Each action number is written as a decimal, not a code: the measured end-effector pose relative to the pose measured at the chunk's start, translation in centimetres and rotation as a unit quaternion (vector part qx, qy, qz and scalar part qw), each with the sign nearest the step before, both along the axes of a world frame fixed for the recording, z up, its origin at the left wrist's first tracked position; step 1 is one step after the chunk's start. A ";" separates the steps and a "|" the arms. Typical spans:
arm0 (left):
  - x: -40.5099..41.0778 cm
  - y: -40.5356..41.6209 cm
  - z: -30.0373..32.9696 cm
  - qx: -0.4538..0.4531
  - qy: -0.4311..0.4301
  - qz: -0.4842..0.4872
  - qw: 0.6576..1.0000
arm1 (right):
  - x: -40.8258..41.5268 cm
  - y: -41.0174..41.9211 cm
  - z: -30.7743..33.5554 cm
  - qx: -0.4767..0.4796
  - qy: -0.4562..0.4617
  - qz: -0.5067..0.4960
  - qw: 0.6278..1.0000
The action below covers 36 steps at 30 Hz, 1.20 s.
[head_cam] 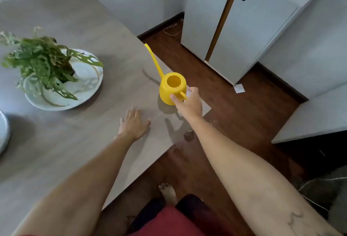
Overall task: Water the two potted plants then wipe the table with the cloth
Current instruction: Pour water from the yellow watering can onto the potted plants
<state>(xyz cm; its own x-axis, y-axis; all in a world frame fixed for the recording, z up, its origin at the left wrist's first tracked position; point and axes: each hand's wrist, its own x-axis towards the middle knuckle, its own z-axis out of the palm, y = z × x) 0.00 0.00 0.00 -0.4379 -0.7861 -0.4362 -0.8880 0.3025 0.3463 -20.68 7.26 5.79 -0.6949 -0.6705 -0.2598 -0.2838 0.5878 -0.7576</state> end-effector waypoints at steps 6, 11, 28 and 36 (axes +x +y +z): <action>0.5 2.5 -2.6 -0.058 -0.043 0.029 0.997 | 0.2 -0.7 -2.5 -0.049 -0.013 -0.007 0.999; 0.7 3.2 -3.7 -0.075 -0.055 0.025 0.995 | 0.4 -1.6 -3.4 -0.114 -0.018 -0.049 0.992; 6.7 4.0 -3.4 -0.112 -0.018 0.098 0.989 | 4.6 -3.0 -3.4 -0.126 0.075 -0.021 0.989; 14.4 3.4 -3.4 -0.094 -0.034 0.185 0.978 | 8.1 -3.0 -2.6 -0.158 0.088 -0.002 0.984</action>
